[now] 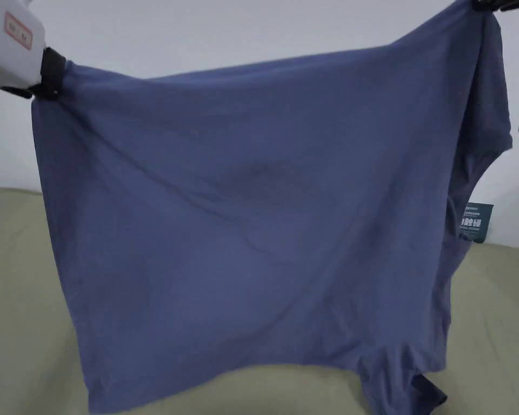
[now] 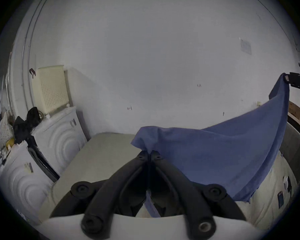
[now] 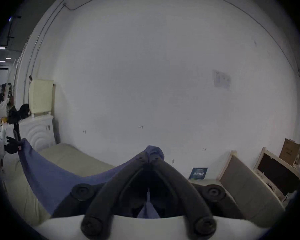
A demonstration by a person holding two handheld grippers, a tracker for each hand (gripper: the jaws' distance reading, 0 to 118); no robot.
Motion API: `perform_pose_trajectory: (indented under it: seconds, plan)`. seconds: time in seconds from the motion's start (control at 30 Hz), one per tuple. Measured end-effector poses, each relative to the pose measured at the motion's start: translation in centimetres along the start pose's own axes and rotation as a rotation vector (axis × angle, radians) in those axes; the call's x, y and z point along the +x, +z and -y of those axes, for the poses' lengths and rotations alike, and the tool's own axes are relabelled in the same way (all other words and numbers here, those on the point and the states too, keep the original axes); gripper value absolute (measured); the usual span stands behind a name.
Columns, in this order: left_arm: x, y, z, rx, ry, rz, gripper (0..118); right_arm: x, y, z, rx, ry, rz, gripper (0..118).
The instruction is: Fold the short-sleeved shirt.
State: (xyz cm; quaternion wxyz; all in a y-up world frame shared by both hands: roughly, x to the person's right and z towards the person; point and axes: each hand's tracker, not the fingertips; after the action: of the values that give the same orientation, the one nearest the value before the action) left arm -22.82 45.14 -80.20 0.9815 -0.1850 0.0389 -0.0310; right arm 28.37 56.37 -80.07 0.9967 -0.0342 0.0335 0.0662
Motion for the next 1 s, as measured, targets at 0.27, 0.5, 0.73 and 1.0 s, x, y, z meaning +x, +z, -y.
perform_pose_trajectory:
  seconds: [0.27,0.5,0.73,1.0]
  plan:
    - [0.2,-3.2,-6.2,0.097,0.009,-0.043,0,1.2,-3.4,-3.3,0.086,0.014,0.05,0]
    - [0.4,-4.2,-7.7,0.14,-0.042,-0.095,0,1.6,-3.7,-3.9,0.125,0.03,0.045,0]
    - [0.1,-4.5,-2.3,0.104,-0.036,-0.066,0,1.2,-1.4,1.2,0.048,0.007,-0.007,0]
    - [-1.2,-2.1,4.4,0.027,-0.043,-0.021,0,0.0,3.0,5.7,-0.038,0.031,-0.107,0]
